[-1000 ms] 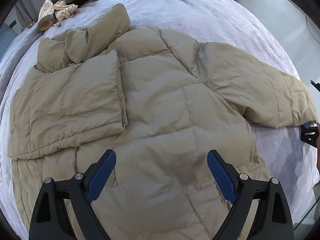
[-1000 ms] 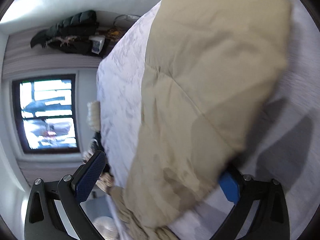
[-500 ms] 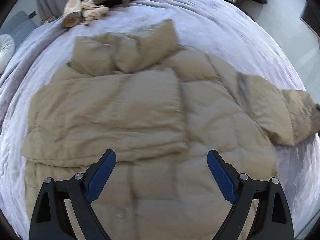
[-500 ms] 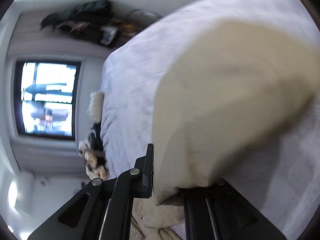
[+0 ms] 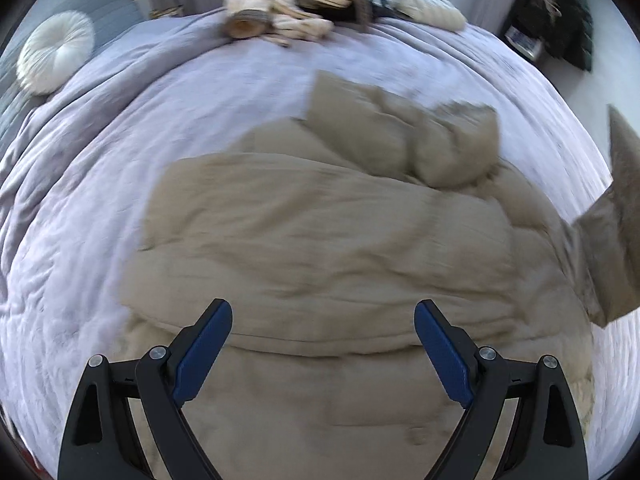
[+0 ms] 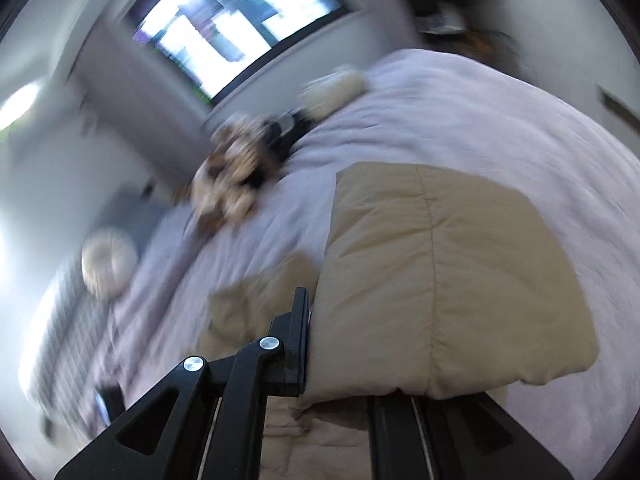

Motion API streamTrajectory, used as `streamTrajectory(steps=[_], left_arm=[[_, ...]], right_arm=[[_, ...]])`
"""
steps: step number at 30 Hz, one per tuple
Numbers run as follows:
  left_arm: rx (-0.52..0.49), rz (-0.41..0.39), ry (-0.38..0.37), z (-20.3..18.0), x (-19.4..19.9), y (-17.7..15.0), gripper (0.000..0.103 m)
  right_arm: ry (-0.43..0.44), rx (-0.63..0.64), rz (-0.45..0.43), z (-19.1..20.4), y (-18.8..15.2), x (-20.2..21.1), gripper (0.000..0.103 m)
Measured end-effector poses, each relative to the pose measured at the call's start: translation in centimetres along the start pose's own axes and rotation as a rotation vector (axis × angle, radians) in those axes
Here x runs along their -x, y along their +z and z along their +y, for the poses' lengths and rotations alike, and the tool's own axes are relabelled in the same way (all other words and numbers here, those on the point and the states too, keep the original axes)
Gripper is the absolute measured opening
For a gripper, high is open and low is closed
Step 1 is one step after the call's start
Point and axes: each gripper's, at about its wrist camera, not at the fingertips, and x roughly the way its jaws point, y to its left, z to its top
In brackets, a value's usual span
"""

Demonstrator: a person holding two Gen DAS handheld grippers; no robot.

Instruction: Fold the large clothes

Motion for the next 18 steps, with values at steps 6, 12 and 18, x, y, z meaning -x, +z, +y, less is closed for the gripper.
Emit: streamTrajectory(steps=[6, 12, 18], left_arm=[[0.070, -0.021, 0.043, 5.6, 0.0, 0.2, 0.093], [0.105, -0.016, 0.037, 8.4, -0.9, 0.1, 0.093], [0.082, -0.014, 0.003, 7.6, -1.3, 0.1, 0.093]], right_arm=[[-0.085, 0.249, 0.219, 9.5, -7.1, -8.8, 0.008], [-0.184, 0.234, 0.362, 9.3, -13.0, -14.1, 0.008], [-0.192, 0.176, 0.385, 8.9, -13.2, -13.6, 0.022]])
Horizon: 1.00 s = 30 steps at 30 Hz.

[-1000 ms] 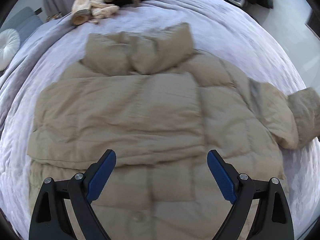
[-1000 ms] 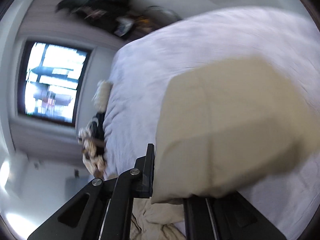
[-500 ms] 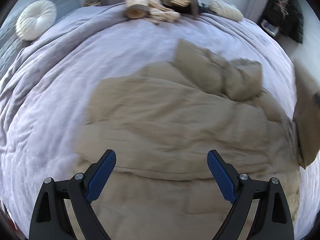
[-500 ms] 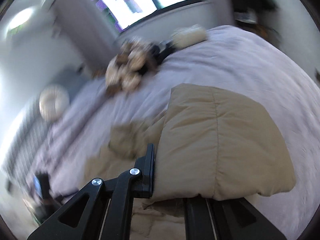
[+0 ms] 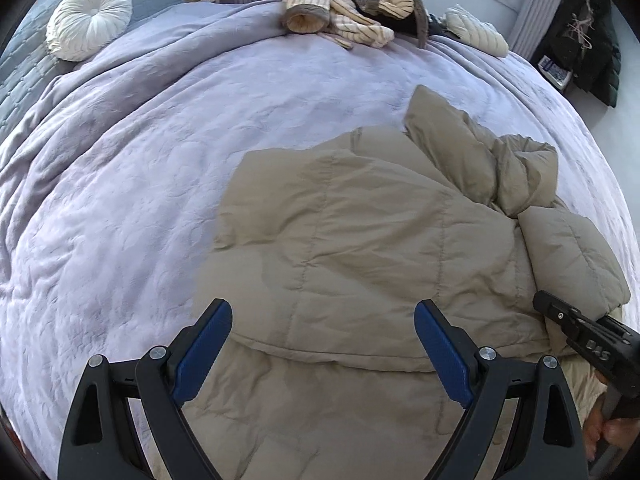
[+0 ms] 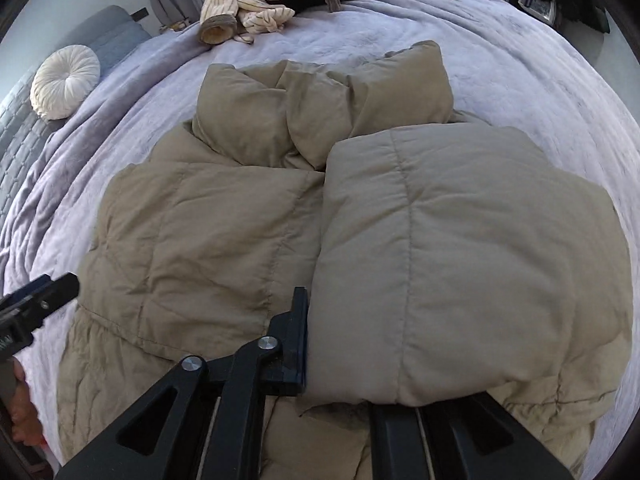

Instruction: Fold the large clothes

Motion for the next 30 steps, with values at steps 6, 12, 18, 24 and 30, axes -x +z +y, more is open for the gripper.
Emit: streamTrajectory(steps=[6, 12, 18, 24, 30], left_arm=[[0.007, -0.003, -0.019, 0.2, 0.2, 0.5, 0.093], [0.010, -0.007, -0.034, 1.2, 0.3, 1.0, 0.093], [0.099, -0.012, -0.202, 3.1, 0.9, 1.8, 0.093], [0.163, 0.023, -0.424, 4.1, 0.7, 2.7, 0.093], [0.162, 0.111, -0.603, 1.9, -0.7, 2.6, 0.093]], right_arm=[[0.153, -0.267, -0.070, -4.4, -1.8, 4.7, 0.073], [0.104, -0.562, -0.167, -10.1, -2.0, 5.5, 0.010], [0.099, -0.186, -0.207, -2.4, 1.2, 5.7, 0.010], [0.130, 0.038, -0.053, 5.0, 1.3, 2.1, 0.021], [0.085, 0.124, -0.005, 6.7, -0.6, 2.2, 0.067]])
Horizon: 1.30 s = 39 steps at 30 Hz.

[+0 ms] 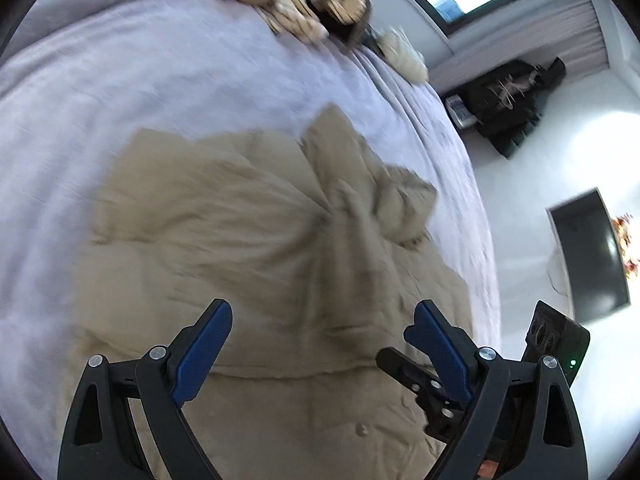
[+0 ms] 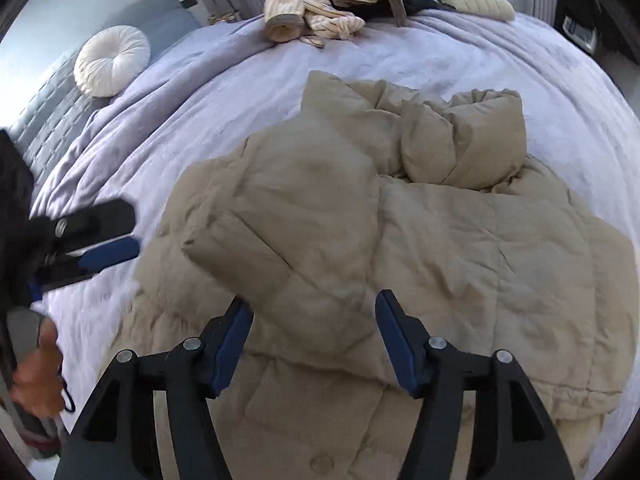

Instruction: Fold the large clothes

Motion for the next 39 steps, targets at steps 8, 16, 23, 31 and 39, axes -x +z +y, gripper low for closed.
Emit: streamTrajectory(steps=[8, 16, 23, 31, 39], left_arm=[[-0.018, 0.124, 0.006, -1.7, -6.2, -0.4, 0.093], [-0.021, 0.097, 0.022, -2.6, -6.8, -0.6, 0.014], [-0.037, 0.118, 0.101, 0.6, -7.0, -2.1, 0.014], [-0.042, 0.114, 0.116, 1.0, -7.7, -1.5, 0.014], [-0.013, 0.119, 0.115, 2.6, -7.6, -2.1, 0.014]], right_arm=[[0.026, -0.339, 0.038, -12.0, -6.3, 4.2, 0.067], [0.055, -0.673, -0.012, -20.7, -10.7, 6.0, 0.067], [0.111, -0.765, -0.033, -22.6, -11.6, 5.1, 0.067], [0.123, -0.681, -0.078, -21.6, -10.7, 7.6, 0.067], [0.146, -0.745, -0.170, -28.0, -7.6, 8.7, 0.067]])
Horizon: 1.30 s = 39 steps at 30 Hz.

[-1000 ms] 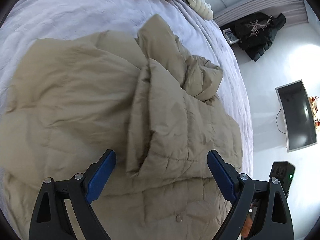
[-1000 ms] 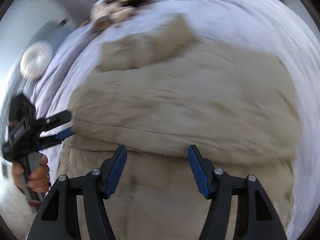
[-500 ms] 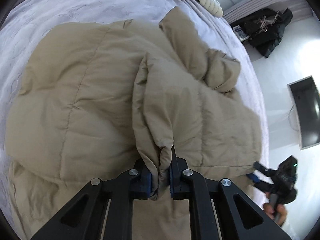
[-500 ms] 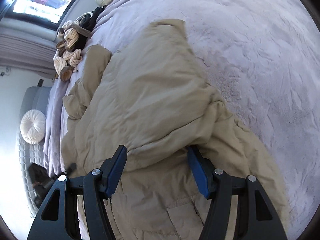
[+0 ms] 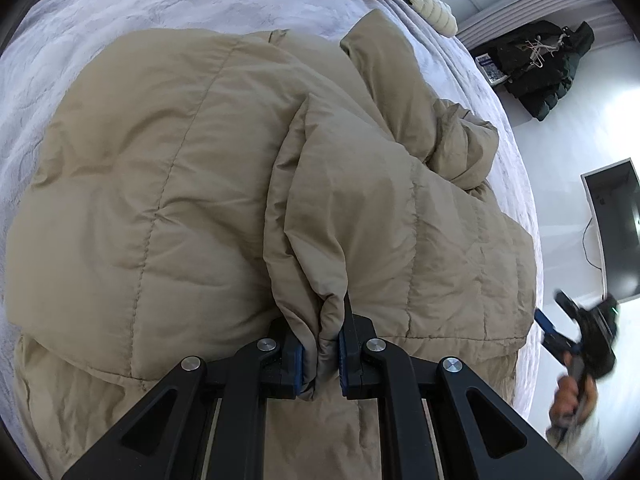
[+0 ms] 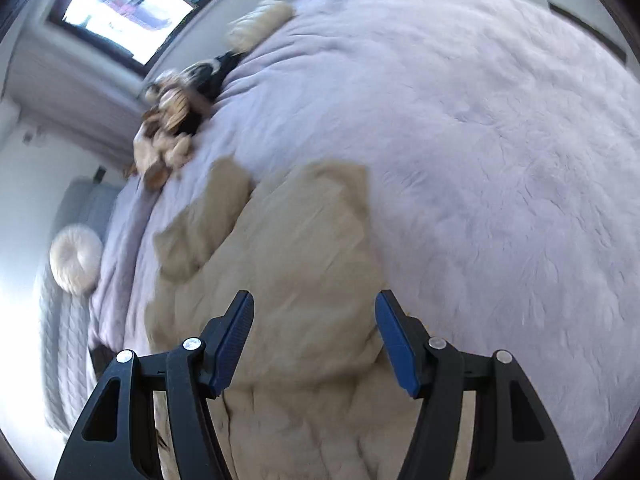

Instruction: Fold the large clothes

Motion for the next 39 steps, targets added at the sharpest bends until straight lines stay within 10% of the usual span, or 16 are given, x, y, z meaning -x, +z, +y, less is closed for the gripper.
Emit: streamTrajectory(steps=[5, 7, 10, 14, 26, 31, 39], left_arm=[[0.004, -0.001, 0.007, 0.2, -0.3, -0.2, 0.014], [0.001, 0.000, 0.021, -0.1, -0.6, -0.1, 0.014], [0.004, -0.001, 0.037, -0.7, -0.9, -0.2, 0.014], [-0.020, -0.007, 0.082, -2.0, -1.4, -0.4, 0.014], [-0.049, 0.002, 0.093, -3.9, -2.5, -0.1, 0.014], [-0.058, 0.002, 0.097, -3.9, -2.3, -0.2, 0.014], [-0.097, -0.013, 0.122, -4.1, -0.5, -0.1, 0.014]], right_arm=[[0.196, -0.290, 0.081, -5.1, 3.1, -6.0, 0.062], [0.277, -0.332, 0.091, -5.2, 3.7, -7.5, 0.022], [0.212, -0.182, 0.039, -2.7, 4.8, -7.0, 0.011], [0.065, 0.062, -0.002, 0.2, 5.5, -6.0, 0.008], [-0.275, 0.154, -0.058, -0.8, 4.8, -4.3, 0.008], [-0.263, 0.249, -0.124, 1.8, 1.7, -0.1, 0.008], [-0.274, 0.346, 0.043, 2.5, -3.8, -4.2, 0.007]])
